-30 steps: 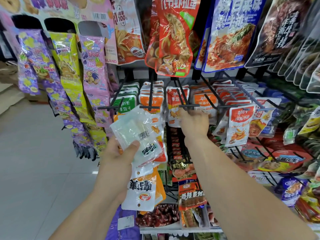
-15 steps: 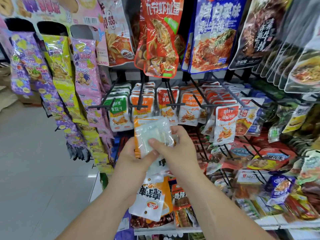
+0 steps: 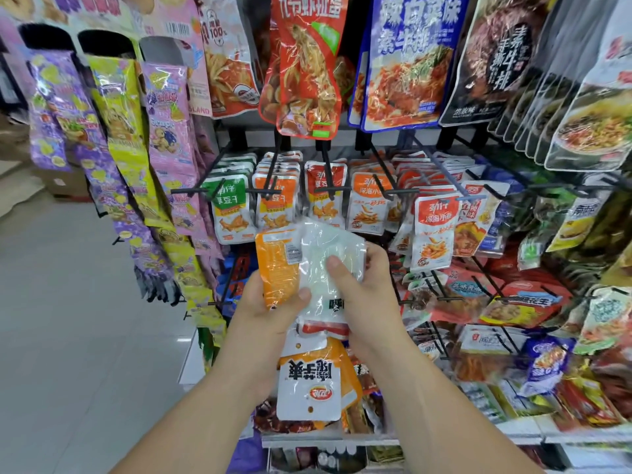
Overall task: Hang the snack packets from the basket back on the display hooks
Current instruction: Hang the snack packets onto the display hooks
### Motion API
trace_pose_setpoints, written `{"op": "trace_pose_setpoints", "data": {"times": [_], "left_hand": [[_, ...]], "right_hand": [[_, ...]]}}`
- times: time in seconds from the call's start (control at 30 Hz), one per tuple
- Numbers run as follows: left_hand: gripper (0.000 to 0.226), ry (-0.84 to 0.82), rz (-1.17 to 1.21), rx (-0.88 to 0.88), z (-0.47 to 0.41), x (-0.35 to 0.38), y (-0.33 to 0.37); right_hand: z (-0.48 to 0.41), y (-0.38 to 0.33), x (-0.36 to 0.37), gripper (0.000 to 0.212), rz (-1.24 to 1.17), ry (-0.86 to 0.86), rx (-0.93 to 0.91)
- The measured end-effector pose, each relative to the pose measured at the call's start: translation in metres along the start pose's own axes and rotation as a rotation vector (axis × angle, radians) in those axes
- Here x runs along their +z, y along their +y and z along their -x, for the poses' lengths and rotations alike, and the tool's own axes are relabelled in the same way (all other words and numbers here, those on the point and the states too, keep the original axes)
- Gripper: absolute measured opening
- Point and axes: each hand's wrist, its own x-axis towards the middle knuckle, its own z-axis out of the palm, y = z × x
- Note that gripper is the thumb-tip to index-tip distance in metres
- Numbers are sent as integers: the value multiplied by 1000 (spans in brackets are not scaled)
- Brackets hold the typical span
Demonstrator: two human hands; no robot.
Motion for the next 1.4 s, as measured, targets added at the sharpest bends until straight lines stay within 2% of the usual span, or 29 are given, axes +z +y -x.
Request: {"op": "trace_pose_setpoints", "data": {"times": [0.07,0.3,0.37,0.43,0.5,0.6,0.93,1.03,1.1,1.2,1.4], "left_hand": [[39,-13,2,6,2,-4,1],[28,-69,67,-34,3,-21,3],[35,-115,25,-24,6,-27,4],[52,-169,-51,-8,9,-32,2],[60,-206,-106,-13,11,-38,-1],[61,-267,-158,-43,13,-42,-5],[62,-466,-229,-121,41,-15,-23],[63,-493,-225,-122,44,2,-24],[64,-503,-216,-128,45,15,-26],[61,-500,-215,-116,50,39,-35],[49,-433,-176,-123,77,117,-68]], "right_hand": [[4,1,1,38,-72,1,4],[21,9,15,47,-206,99,-17],[28,11,19,58,-189,150,-25],[36,12,24,70,-144,205,-34],[44,14,26,64,-114,259,-57],[59,17,21,54,-109,302,-74],[108,3,-32,57,-106,491,-53],[112,-5,-46,72,-89,533,-32],[117,-11,-64,78,-3,530,-10],[125,-16,-101,67,110,461,-16],[136,-25,-180,59,86,400,-64]]}}
